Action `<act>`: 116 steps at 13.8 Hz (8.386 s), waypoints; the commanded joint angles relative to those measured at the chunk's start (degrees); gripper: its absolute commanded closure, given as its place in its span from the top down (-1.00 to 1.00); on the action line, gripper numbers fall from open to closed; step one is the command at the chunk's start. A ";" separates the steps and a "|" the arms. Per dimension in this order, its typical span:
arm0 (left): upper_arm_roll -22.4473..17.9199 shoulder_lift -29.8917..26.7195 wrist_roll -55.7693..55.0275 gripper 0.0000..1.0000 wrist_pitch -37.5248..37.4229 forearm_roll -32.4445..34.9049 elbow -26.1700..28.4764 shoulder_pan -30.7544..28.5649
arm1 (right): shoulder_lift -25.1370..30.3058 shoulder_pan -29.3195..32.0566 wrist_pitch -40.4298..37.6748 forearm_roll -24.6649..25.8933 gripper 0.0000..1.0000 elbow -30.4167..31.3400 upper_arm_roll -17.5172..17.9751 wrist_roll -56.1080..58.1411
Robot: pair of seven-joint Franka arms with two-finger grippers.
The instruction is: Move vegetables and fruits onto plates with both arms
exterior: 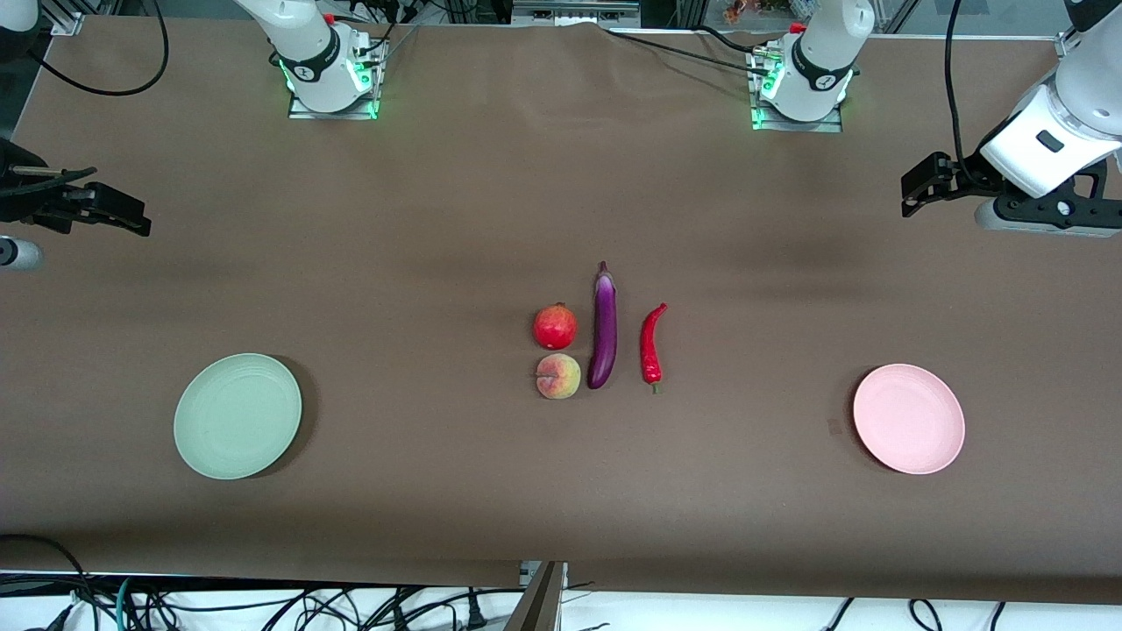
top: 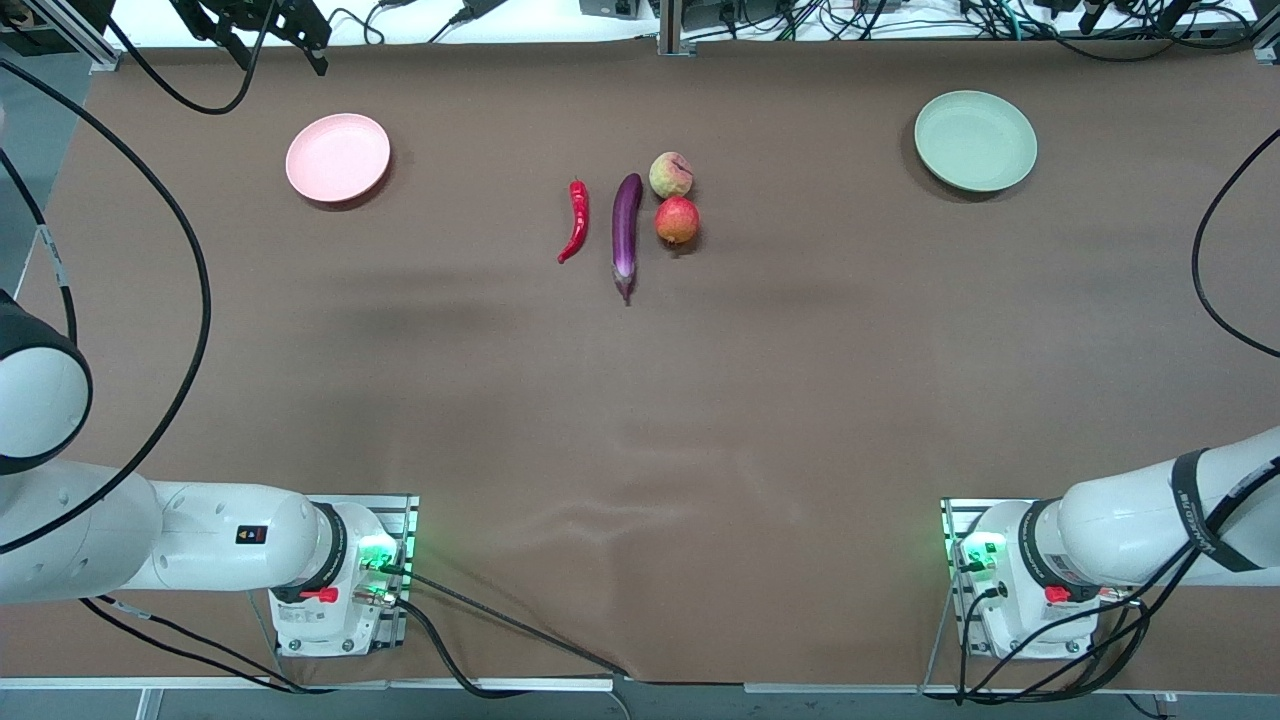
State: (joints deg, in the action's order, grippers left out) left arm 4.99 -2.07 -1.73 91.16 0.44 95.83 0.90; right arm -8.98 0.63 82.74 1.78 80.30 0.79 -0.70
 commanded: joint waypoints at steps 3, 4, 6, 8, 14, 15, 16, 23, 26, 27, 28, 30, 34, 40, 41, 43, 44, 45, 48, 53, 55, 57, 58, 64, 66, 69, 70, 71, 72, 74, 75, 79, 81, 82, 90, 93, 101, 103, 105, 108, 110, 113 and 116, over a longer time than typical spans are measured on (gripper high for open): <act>0.02 -0.22 0.50 1.00 -1.77 0.26 -0.99 0.50 | 0.72 0.34 -0.13 0.68 1.00 0.56 0.26 0.79; 0.02 -0.22 0.41 1.00 -1.68 0.35 -1.08 0.50 | 0.72 0.34 -0.21 0.68 1.00 0.56 0.26 0.79; 0.02 -0.22 0.41 1.00 -1.59 0.26 -1.08 0.51 | 0.72 0.34 0.05 0.59 1.00 0.56 0.26 0.79; -0.16 -0.22 0.85 1.00 -1.86 0.26 -1.08 0.50 | 0.72 0.25 0.05 0.68 1.00 0.56 0.26 0.61; -0.16 0.83 0.59 1.00 -1.24 0.26 -1.08 0.42 | 0.72 0.25 0.22 0.68 1.00 0.56 0.26 0.44; -0.16 1.01 0.32 1.00 -1.24 0.26 -1.17 0.42 | 0.72 0.25 0.22 0.68 1.00 0.56 0.26 0.44; -0.16 1.36 0.23 1.00 -1.16 0.09 -1.17 0.50 | 0.72 0.17 0.22 0.59 1.00 0.56 0.26 0.44; 0.72 22.42 0.14 1.00 1.81 -0.09 -11.52 6.73 | -0.94 0.25 -0.30 0.42 1.00 0.56 0.26 1.05; 0.72 28.50 -5.63 1.00 12.96 -0.79 -11.89 10.25 | -2.53 -0.45 1.19 -0.29 1.00 0.65 0.79 1.05; 0.72 30.17 -7.92 1.00 15.43 -0.79 -11.89 12.44 | -2.79 -1.41 1.63 0.32 1.00 0.73 0.88 1.05; 0.72 31.84 -10.90 1.00 17.72 -0.88 -11.89 14.55 | -3.93 -1.94 1.89 -0.02 1.00 0.65 0.79 0.62; 0.72 35.36 -14.53 1.00 22.64 -0.70 -11.10 17.62 | -5.60 -1.94 1.81 0.15 1.00 0.64 0.79 1.49; 0.72 42.92 -15.50 1.00 33.97 -0.62 -9.26 22.38 | -9.82 -7.20 6.35 -0.29 1.00 0.56 0.88 -3.22; 0.54 46.36 -16.38 1.00 43.58 -0.09 -5.12 24.15 | -17.90 -17.31 20.16 -6.69 1.00 0.56 0.88 -21.59; 0.54 46.36 -16.38 0.30 43.58 0.00 -5.12 24.23 | -18.87 -18.80 21.65 -7.57 1.00 0.56 0.88 -24.75; 0.63 46.27 -16.20 -0.78 43.06 0.00 -5.12 24.06 | -20.89 -22.05 24.64 -7.76 1.00 0.56 0.88 -27.68; 0.63 46.19 -16.20 -0.94 42.88 0.00 -5.12 24.06 | -21.95 -23.55 26.14 -7.85 1.00 0.56 0.97 -27.77; 0.54 46.10 -15.94 -1.00 42.79 0.00 -5.12 23.89 | -23.09 -25.13 27.98 -7.85 1.00 0.56 0.88 -27.86; 0.02 44.35 -15.94 -1.00 38.68 0.00 -6.08 23.01 | -26.78 -28.48 32.64 -7.85 1.00 0.56 0.97 -27.86; -1.82 37.23 -15.50 -1.00 25.33 1.05 -9.07 15.03 | -31.35 -30.77 39.76 -13.79 1.00 0.56 2.11 -27.69; -2.44 36.96 -14.19 -0.98 21.09 7.08 -10.48 11.68 | -32.85 -32.26 43.45 -15.31 1.00 0.64 2.11 -27.69; -2.44 36.96 -11.82 -0.98 20.99 11.50 -10.57 7.65 | -34.61 -33.14 46.09 -15.32 1.00 0.56 2.11 -27.77; -2.44 37.22 -9.72 -0.98 21.08 13.34 -10.75 5.36 | -35.22 -33.93 47.23 -15.40 1.00 0.56 2.11 -27.86; -2.80 42.93 -6.37 -0.76 27.29 15.82 -14.53 -4.84 | -37.07 -35.08 49.44 -15.40 1.00 0.56 2.20 -27.86; -3.14 45.12 -4.69 -0.64 34.58 16.69 -14.18 -7.04 | -36.99 -35.17 49.44 -15.41 1.00 0.56 2.20 -28.64; -3.32 47.76 -4.69 -0.58 38.66 17.05 -14.17 -8.29 | -36.99 -35.60 49.44 -15.40 1.00 -0.23 2.29 -29.97; -3.32 48.20 -4.69 -0.48 38.75 17.05 -14.26 -8.37 | -36.99 -35.87 49.44 -15.49 1.00 -0.23 2.29 -30.15; -3.32 48.82 -4.60 -0.30 38.92 17.14 -14.35 -8.55 | -37.07 -35.96 49.44 -15.58 1.00 -0.23 2.29 -30.23; -3.50 49.08 -4.60 0.05 38.92 17.14 -14.44 -8.55 | -37.07 -36.13 49.44 -15.93 1.00 -0.23 2.29 -30.23; -3.50 49.18 -4.34 1.00 38.92 17.49 -14.44 -8.72 | -37.07 -36.40 49.44 -16.11 1.00 -0.15 2.29 -30.15; -3.50 48.91 -4.43 1.00 38.92 17.40 -14.53 -8.72 | -37.42 -36.57 49.44 -16.02 1.00 -0.15 2.29 -30.15; 0.52 44.62 -4.78 1.00 31.23 15.56 -14.70 -8.11 | -38.30 -37.36 49.53 -16.11 1.00 -0.15 2.28 -30.41; 4.75 42.33 -5.21 1.00 25.24 11.62 -13.83 -8.29 | -38.92 -37.45 49.79 -16.11 1.00 -0.15 2.29 -30.41; 6.85 42.15 -5.48 1.00 22.69 9.95 -13.82 -7.94 | -39.27 -37.63 50.84 -16.11 1.00 -0.15 2.29 -30.41; 16.45 42.14 -21.81 1.00 21.61 6.77 -14.88 4.35 | -39.98 -37.72 52.61 -16.11 -0.09 -0.15 2.20 -30.41; 16.54 42.23 -22.53 1.00 24.93 2.84 -14.79 7.88 | -38.23 -37.02 51.56 -16.20 -0.31 -0.32 2.11 -29.36; 17.68 44.51 -21.74 1.00 32.49 -4.05 -13.04 12.88 | -30.67 -22.01 25.91 -14.70 -0.37 -4.19 -0.34 -12.17; 17.42 45.92 -21.83 1.00 36.26 -3.60 -11.20 13.77 | -30.40 -19.62 22.47 -13.74 -0.37 -4.28 -5.07 -2.77; 17.33 47.14 -21.74 1.00 42.32 -0.29 -8.21 14.12 | -30.48 -19.35 22.11 -13.56 -0.36 -4.10 -10.61 4.01; 17.24 49.61 -22.36 1.00 44.90 7.09 -7.67 14.39 | -31.45 -18.47 22.28 -11.72 -0.28 -3.49 -17.29 12.63; 17.24 50.58 -22.36 0.37 44.99 10.36 -7.67 14.57 | -32.76 -15.24 23.33 -11.54 -0.28 -3.40 -18.28 18.08; 17.42 50.49 -22.36 -0.90 44.02 10.63 -7.41 14.31 | -35.74 -11.97 29.38 -11.62 -0.28 -3.22 -18.28 23.10; 17.33 48.66 -22.27 -0.93 40.71 10.64 -8.11 13.52 | -38.74 -11.44 36.94 -11.71 -0.26 -2.44 -18.19 23.29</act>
State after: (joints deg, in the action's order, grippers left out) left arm 22.39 48.72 -24.27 135.23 9.65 87.99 15.03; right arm -46.66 -10.57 116.26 -10.38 77.44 -17.90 21.99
